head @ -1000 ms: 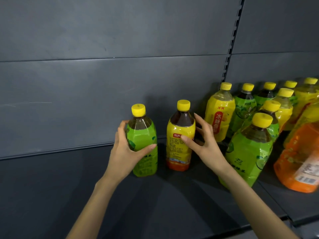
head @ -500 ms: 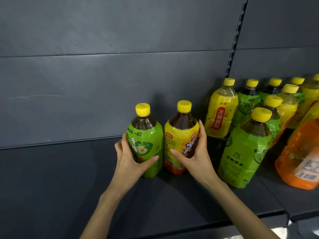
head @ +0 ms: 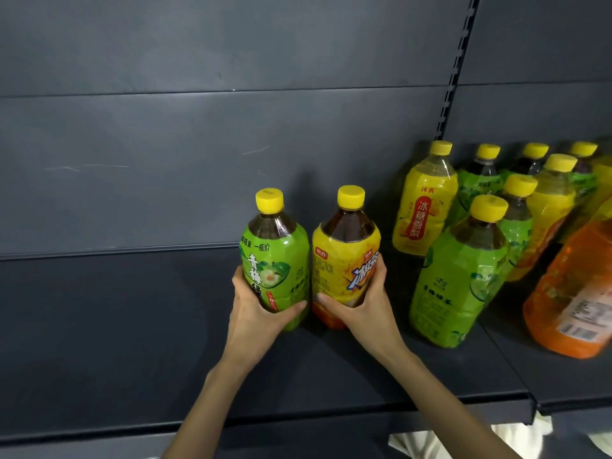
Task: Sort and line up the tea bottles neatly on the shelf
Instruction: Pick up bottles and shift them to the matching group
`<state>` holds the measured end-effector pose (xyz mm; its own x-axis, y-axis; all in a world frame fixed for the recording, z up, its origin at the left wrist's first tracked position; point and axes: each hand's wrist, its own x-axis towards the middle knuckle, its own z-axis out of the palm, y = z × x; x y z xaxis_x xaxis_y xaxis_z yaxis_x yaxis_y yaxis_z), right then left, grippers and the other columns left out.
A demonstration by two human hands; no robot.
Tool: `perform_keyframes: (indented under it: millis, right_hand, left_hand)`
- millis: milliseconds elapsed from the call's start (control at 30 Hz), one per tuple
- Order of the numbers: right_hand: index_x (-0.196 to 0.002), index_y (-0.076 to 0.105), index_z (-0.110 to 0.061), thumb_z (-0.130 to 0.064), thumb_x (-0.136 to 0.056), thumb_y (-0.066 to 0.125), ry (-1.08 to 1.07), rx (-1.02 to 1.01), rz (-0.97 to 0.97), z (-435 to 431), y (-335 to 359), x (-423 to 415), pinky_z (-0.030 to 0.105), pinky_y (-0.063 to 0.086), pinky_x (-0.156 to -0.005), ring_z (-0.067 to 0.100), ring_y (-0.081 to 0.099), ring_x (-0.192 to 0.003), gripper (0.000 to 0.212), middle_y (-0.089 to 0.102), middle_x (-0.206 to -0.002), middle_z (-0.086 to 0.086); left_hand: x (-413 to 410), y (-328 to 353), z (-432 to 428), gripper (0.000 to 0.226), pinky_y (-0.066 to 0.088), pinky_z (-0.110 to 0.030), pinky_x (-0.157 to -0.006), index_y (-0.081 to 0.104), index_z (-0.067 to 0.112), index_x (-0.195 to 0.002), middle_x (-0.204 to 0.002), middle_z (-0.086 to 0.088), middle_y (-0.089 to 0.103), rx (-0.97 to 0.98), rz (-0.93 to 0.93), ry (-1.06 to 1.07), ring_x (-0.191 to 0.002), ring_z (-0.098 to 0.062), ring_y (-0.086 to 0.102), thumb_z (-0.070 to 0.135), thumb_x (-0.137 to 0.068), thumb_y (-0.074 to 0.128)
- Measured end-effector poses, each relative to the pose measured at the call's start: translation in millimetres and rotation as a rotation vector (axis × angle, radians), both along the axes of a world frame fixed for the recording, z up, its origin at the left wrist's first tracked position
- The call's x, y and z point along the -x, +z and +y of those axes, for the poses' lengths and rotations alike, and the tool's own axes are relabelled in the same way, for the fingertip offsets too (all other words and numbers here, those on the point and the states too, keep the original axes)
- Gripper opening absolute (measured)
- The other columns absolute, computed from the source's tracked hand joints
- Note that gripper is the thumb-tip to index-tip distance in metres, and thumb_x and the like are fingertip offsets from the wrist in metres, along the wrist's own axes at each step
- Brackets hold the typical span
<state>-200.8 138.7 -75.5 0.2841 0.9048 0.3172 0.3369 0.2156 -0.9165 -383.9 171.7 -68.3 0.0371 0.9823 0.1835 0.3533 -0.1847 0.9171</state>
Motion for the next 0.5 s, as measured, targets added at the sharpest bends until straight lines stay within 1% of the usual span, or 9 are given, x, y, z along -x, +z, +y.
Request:
perform_keyframes:
  millis: [67,133,167,267,367,433,500]
  right_hand:
    - [-0.142,0.007,-0.044,-0.051,-0.060,0.082,0.006,-0.013,-0.012,-8.7,-2.5,-2.5,0.021,0.041,-0.101,-0.001,0.041,-0.127,0.111,0.037,-0.141,-0.012]
    - [-0.144,0.009,-0.040,-0.045,-0.062,0.084,0.017,-0.029,-0.016,-15.7,-3.8,-5.5,0.015,0.039,-0.100,-0.003,0.038,-0.129,0.111,0.034,-0.142,-0.012]
    - [-0.144,0.011,-0.038,-0.043,-0.062,0.085,0.021,-0.034,-0.012,-18.4,-3.8,-7.2,0.014,0.039,-0.100,-0.003,0.038,-0.128,0.111,0.035,-0.142,-0.013]
    - [-0.142,0.019,-0.035,-0.041,-0.059,0.087,0.026,-0.051,0.008,-24.9,-2.4,-11.2,0.017,0.041,-0.100,-0.005,0.041,-0.125,0.108,0.040,-0.136,-0.017]
    - [-0.136,0.023,-0.040,-0.039,-0.057,0.088,0.034,-0.065,0.020,-31.7,-2.2,-15.8,0.019,0.044,-0.098,-0.005,0.044,-0.121,0.102,0.042,-0.131,-0.025]
    - [-0.133,0.024,-0.043,-0.042,-0.055,0.088,0.057,-0.072,0.025,-38.0,-1.1,-20.1,0.017,0.044,-0.096,-0.007,0.045,-0.120,0.100,0.041,-0.128,-0.029]
    - [-0.134,0.025,-0.041,-0.047,-0.053,0.085,0.087,-0.075,0.023,-44.4,1.0,-22.8,0.018,0.043,-0.095,-0.006,0.046,-0.120,0.101,0.042,-0.127,-0.029]
  left_hand:
    - [-2.3,-2.6,-10.8,0.114,0.047,-0.034,-0.095,0.018,0.035,-0.137,-0.132,0.007,0.046,-0.001,-0.009,0.019,-0.117,-0.010,0.049,0.047,-0.049,0.088]
    - [-5.1,-5.5,-20.8,0.116,0.047,-0.037,-0.096,0.017,0.037,-0.137,-0.132,0.005,0.046,-0.004,-0.008,0.059,-0.118,-0.011,0.050,0.059,-0.043,0.082]
    - [-6.9,-6.0,-25.6,0.116,0.048,-0.040,-0.097,0.019,0.037,-0.136,-0.132,0.004,0.047,-0.005,-0.009,0.088,-0.118,-0.013,0.050,0.062,-0.041,0.079]
    - [-13.4,-6.2,-38.8,0.112,0.049,-0.045,-0.095,0.024,0.035,-0.134,-0.127,0.005,0.052,-0.029,-0.023,0.173,-0.115,-0.015,0.053,0.065,-0.040,0.078]
    - [-20.1,-3.9,-53.5,0.105,0.051,-0.044,-0.091,0.029,0.038,-0.128,-0.120,0.010,0.056,-0.066,-0.028,0.244,-0.110,-0.011,0.056,0.066,-0.040,0.078]
    - [-23.6,-3.8,-63.8,0.101,0.052,-0.042,-0.091,0.032,0.042,-0.125,-0.116,0.013,0.058,-0.082,-0.051,0.275,-0.107,-0.009,0.058,0.066,-0.039,0.079]
    - [-25.4,-4.7,-73.4,0.100,0.052,-0.041,-0.091,0.036,0.040,-0.124,-0.115,0.015,0.059,-0.101,-0.087,0.300,-0.107,-0.007,0.058,0.065,-0.039,0.080]
